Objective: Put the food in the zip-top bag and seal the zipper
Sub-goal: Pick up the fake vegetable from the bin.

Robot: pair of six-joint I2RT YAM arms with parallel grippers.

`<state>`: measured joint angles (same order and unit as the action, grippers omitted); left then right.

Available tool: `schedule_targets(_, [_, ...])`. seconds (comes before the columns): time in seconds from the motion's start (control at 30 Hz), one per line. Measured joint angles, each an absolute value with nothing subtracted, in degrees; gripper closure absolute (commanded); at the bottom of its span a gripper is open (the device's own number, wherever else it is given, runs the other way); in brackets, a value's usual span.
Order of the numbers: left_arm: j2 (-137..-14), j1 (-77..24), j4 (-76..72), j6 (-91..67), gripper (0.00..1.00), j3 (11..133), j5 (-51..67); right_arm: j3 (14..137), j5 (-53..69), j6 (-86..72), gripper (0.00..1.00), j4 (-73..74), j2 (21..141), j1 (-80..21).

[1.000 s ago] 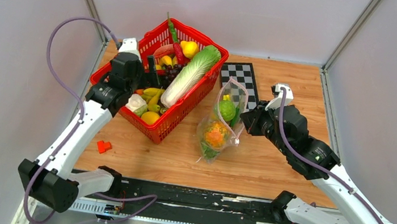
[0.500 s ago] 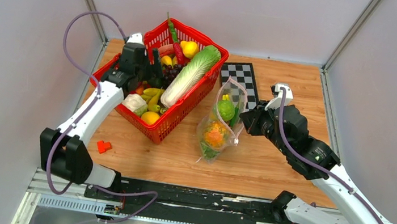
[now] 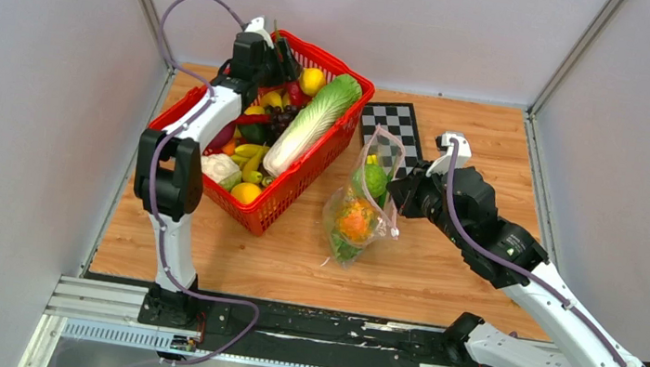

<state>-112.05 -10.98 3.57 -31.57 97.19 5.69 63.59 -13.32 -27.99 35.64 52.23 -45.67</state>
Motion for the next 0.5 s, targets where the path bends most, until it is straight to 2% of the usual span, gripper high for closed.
schedule_targets(0.07, [-115.0,-10.9,2.2,-32.8,0.43,97.4,7.1,63.6,-13.1,-27.9,1.0,35.4,52.6,-45.7])
schedule_targets(0.13, [-117.6,-10.7,1.0,-33.9,0.62,97.6,8.4,63.6,-12.9,-27.7,1.0,35.2,52.7,-45.7])
schedule_targets(0.23, [-118.7,-10.4,0.0,-35.6,0.84,97.3,10.0,63.6,-12.9,-27.5,1.0,35.0,52.7,-45.7])
schedule_targets(0.4, [-114.4,-10.5,-4.9,-36.7,0.94,90.7,10.7,63.6,-12.9,-27.2,1.0,34.9,52.7,-45.7])
schedule_targets(0.5, [-109.2,-10.4,-5.0,-35.6,0.94,87.2,10.3,63.6,-12.8,-27.2,1.0,34.9,52.7,-45.7])
